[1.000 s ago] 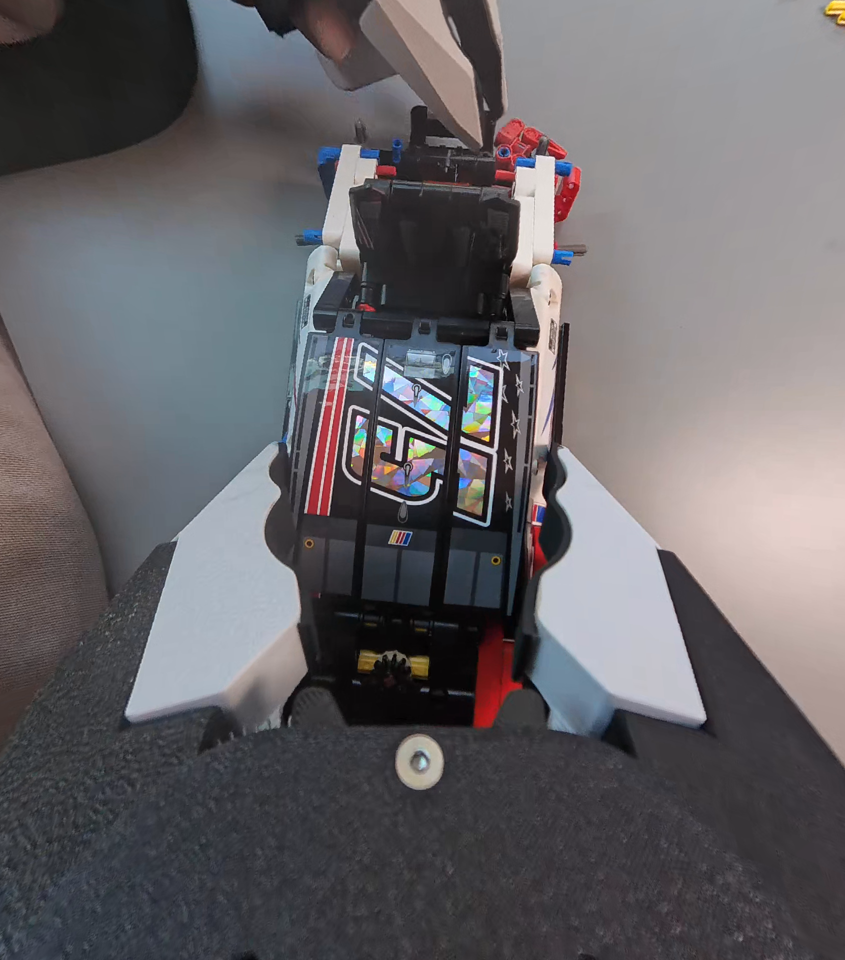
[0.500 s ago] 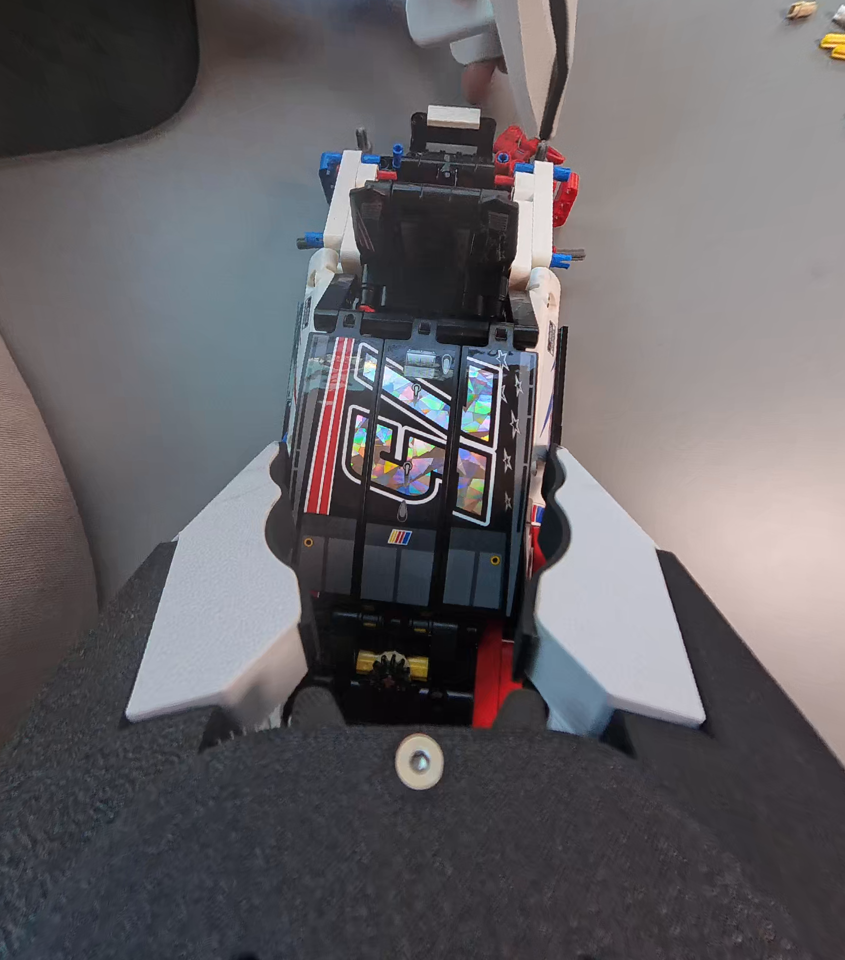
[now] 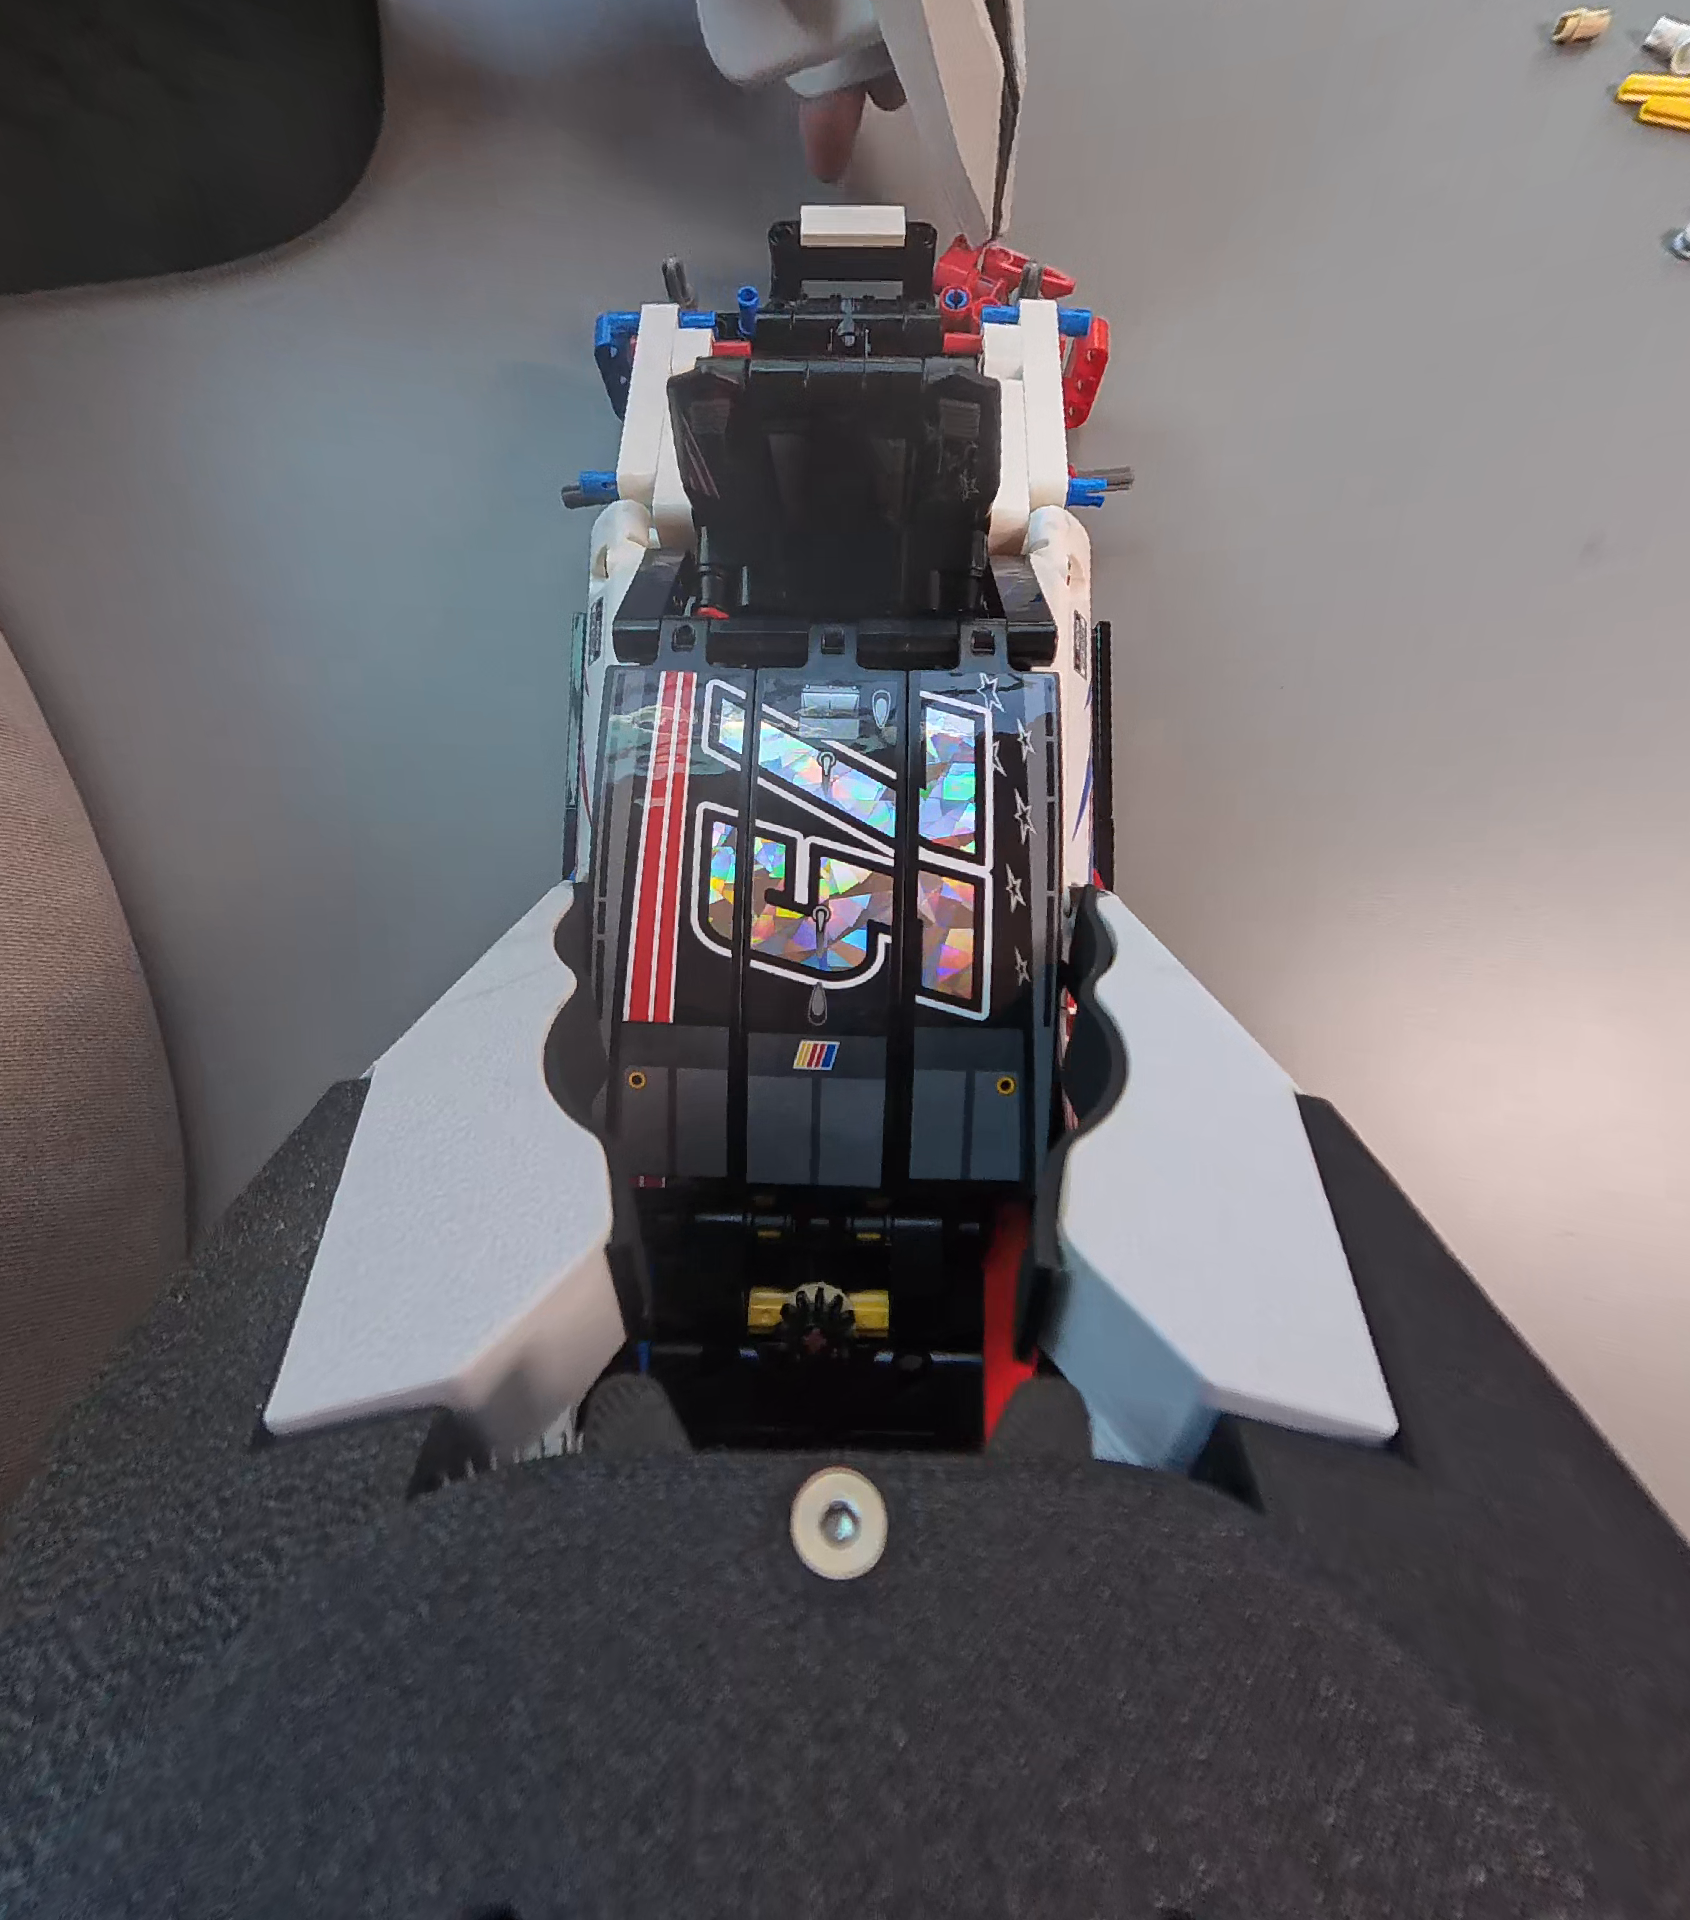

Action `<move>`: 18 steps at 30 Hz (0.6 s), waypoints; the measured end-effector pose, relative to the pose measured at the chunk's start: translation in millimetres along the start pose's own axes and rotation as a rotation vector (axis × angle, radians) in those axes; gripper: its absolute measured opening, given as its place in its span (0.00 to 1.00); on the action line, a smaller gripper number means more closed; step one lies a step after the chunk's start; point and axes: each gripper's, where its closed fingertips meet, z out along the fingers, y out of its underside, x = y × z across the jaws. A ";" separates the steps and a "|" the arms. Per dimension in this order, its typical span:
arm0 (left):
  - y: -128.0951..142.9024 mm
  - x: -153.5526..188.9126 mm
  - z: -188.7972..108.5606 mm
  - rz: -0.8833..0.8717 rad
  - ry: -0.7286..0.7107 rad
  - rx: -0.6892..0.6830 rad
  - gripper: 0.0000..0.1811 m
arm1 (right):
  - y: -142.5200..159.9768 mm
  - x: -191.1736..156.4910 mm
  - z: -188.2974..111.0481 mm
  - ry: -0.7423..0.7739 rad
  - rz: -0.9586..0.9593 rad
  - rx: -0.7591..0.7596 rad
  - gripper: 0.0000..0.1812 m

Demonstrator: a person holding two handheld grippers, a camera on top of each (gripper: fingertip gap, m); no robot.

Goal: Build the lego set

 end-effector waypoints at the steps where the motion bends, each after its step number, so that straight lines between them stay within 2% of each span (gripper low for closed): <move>1: 0.2 2.2 -0.8 -0.002 0.014 -0.008 0.00 | -0.1 0.7 0.0 0.003 0.003 -0.001 0.49; 5: -2.6 1.0 -5.3 -0.017 0.023 -0.028 0.00 | 1.1 7.4 -1.6 0.026 0.021 0.006 0.48; 9: -25.1 -7.5 -7.9 -0.013 0.004 0.031 0.00 | 1.2 7.7 -1.9 0.026 0.022 0.009 0.48; 10: -26.8 -12.2 -4.8 -0.015 -0.005 0.019 0.03 | 1.1 7.8 -1.8 0.025 0.022 0.011 0.48; 13: -23.7 -13.3 9.1 -0.059 0.055 -0.035 0.06 | 1.3 9.0 -2.2 0.030 0.020 0.015 0.48; 18: -19.6 -9.6 19.1 -0.030 0.068 -0.071 0.01 | 3.9 13.9 -4.8 0.040 0.027 0.021 0.48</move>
